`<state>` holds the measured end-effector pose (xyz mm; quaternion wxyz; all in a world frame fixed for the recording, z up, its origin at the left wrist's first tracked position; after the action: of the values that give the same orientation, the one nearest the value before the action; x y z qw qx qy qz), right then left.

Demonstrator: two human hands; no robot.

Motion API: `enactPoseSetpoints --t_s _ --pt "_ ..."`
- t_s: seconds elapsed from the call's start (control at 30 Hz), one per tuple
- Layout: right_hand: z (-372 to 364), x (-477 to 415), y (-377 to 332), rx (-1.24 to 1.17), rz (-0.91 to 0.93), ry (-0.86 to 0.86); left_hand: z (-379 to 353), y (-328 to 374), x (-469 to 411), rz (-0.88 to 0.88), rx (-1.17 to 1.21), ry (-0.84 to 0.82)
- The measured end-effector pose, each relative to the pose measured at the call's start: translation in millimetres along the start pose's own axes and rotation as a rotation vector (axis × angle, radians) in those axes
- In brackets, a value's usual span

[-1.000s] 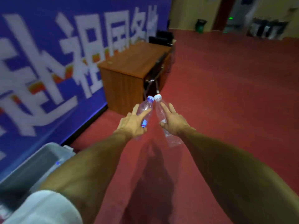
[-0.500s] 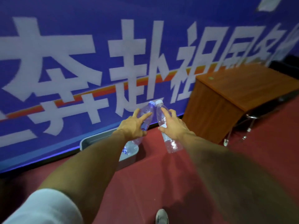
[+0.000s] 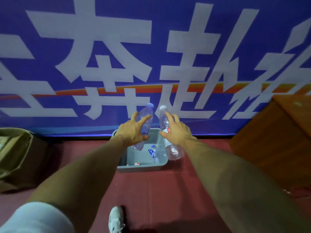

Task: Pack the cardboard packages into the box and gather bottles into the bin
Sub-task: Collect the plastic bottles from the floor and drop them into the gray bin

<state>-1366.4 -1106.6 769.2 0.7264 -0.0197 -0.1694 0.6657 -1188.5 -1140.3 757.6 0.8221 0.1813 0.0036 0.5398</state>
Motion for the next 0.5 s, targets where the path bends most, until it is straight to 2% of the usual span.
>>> enactPoseSetpoints --t_s 0.13,0.5 --pt "-26 -47 -28 -0.067 -0.013 -0.001 -10 -44 -31 0.009 0.036 -0.028" --pt "-75 -142 -56 -0.284 -0.257 -0.002 -25 -118 -119 -0.096 0.139 -0.124"
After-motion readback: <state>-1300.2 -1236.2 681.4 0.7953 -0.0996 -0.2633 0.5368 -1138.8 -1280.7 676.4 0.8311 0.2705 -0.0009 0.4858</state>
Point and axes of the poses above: each hand's wrist, its own x-axis away from the middle knuckle, its own z-axis out of the back of the hand, y = z × x, the point moved 6 cm from there along -x, towards the middle knuckle, and after that the axes turned 3 degrees about x, right-handed, at the moved point
